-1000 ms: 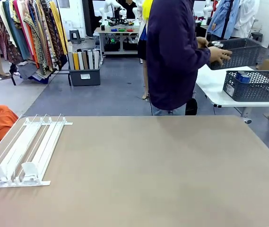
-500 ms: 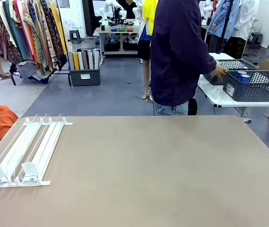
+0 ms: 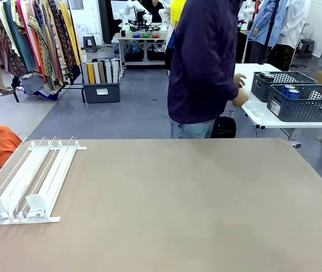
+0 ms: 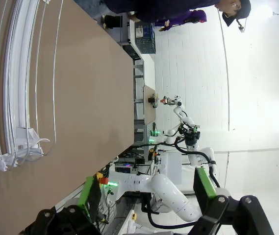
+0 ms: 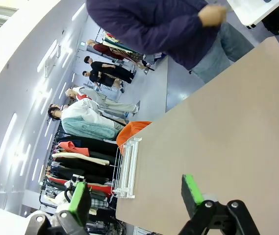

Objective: Retrieve and store the cans from the dispenser.
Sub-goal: Pick up one can from the Automatic Can Dispenser and place it in the middle of the table.

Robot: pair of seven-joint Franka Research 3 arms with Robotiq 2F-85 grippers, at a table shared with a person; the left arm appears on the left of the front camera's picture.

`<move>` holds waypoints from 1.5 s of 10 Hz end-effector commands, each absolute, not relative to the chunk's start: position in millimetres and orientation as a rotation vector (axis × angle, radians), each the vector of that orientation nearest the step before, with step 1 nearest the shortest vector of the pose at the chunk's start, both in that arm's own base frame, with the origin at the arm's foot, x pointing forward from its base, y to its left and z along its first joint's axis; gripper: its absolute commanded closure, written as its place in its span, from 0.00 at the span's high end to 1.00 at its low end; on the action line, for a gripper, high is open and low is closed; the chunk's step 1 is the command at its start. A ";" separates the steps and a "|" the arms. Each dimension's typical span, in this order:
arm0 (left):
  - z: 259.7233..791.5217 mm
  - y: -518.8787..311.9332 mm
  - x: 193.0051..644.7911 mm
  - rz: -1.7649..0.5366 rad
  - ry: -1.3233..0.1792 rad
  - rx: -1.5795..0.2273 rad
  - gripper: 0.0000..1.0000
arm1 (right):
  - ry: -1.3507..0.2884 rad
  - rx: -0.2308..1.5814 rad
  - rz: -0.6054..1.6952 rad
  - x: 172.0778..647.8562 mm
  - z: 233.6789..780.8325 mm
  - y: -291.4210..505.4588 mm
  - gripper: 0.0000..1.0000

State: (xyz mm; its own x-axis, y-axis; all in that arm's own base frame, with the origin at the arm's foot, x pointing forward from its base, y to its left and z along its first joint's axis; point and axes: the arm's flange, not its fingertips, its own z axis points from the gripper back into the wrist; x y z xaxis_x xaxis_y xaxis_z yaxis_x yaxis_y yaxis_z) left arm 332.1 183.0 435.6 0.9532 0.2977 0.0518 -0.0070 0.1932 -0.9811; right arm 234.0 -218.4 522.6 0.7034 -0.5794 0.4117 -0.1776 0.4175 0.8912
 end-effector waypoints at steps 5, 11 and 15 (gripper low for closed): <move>437.1 182.0 329.2 0.225 -0.244 -1.355 1.00 | -0.824 1.149 -0.270 237.2 525.1 -218.9 1.00; 437.1 182.0 329.2 0.225 -0.244 -1.355 1.00 | -0.824 1.149 -0.270 237.2 525.1 -218.9 1.00; 437.1 182.0 329.2 0.225 -0.244 -1.355 1.00 | -0.824 1.149 -0.270 237.2 525.1 -218.9 1.00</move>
State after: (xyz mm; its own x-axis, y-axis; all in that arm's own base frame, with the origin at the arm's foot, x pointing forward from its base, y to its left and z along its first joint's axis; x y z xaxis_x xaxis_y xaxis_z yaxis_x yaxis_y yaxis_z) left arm 332.1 183.0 435.6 0.9532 0.2977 0.0518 -0.0070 0.1932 -0.9811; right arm 234.0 -218.4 522.6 0.7034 -0.5794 0.4118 -0.1777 0.4176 0.8911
